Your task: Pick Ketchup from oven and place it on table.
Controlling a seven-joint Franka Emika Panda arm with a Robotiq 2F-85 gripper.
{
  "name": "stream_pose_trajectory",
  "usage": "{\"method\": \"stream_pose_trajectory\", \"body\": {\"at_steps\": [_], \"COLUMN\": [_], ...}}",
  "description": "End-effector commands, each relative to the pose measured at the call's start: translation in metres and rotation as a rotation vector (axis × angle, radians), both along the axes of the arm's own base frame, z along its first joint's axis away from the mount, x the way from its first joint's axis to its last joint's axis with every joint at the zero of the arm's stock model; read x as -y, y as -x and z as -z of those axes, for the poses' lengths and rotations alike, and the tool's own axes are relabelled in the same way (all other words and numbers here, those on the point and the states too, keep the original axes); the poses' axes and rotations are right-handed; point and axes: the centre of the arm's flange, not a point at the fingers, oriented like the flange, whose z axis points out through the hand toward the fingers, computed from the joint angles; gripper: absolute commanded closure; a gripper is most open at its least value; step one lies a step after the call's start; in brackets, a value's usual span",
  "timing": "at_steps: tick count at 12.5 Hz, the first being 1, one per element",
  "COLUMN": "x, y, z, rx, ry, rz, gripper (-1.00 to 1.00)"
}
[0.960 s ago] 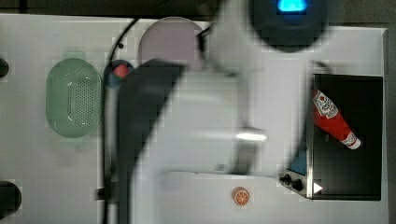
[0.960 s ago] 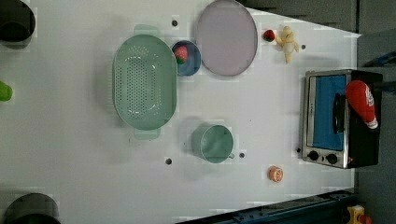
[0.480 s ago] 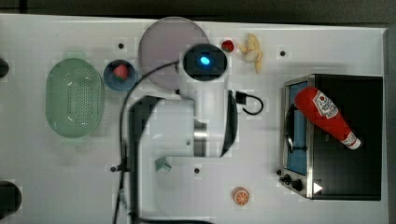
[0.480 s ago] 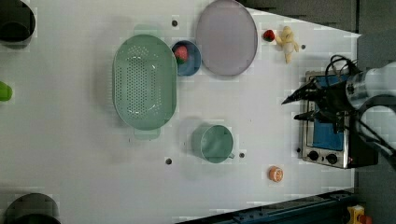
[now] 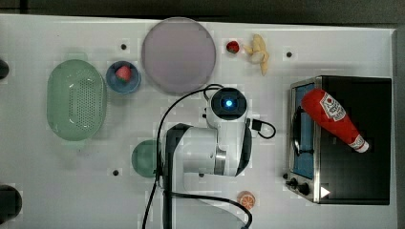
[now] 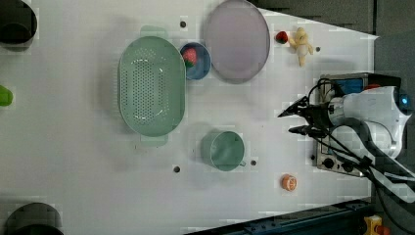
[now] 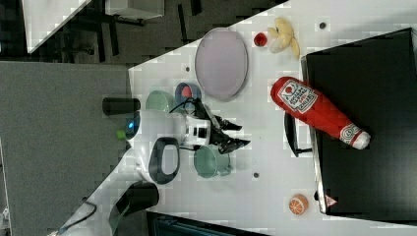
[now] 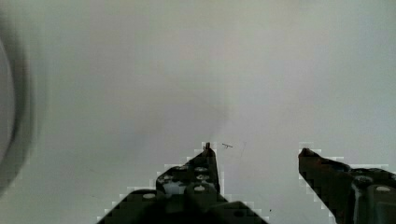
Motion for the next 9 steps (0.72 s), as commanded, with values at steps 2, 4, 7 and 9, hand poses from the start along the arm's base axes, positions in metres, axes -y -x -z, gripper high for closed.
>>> {"method": "stream_pose_trajectory", "body": {"at_steps": [2,4,7,9], "x": [-0.025,-0.025,-0.025,-0.026], "y": [-0.023,-0.024,-0.038,-0.043], "z": [-0.015,-0.032,-0.119,-0.182], "rx": [0.101,0.113,0.148,0.125], "ry": [0.003,-0.003,-0.024,-0.037], "rz": [-0.034,-0.032,-0.017,-0.017], "gripper": [-1.00,-1.00,-1.00,-1.00]}}
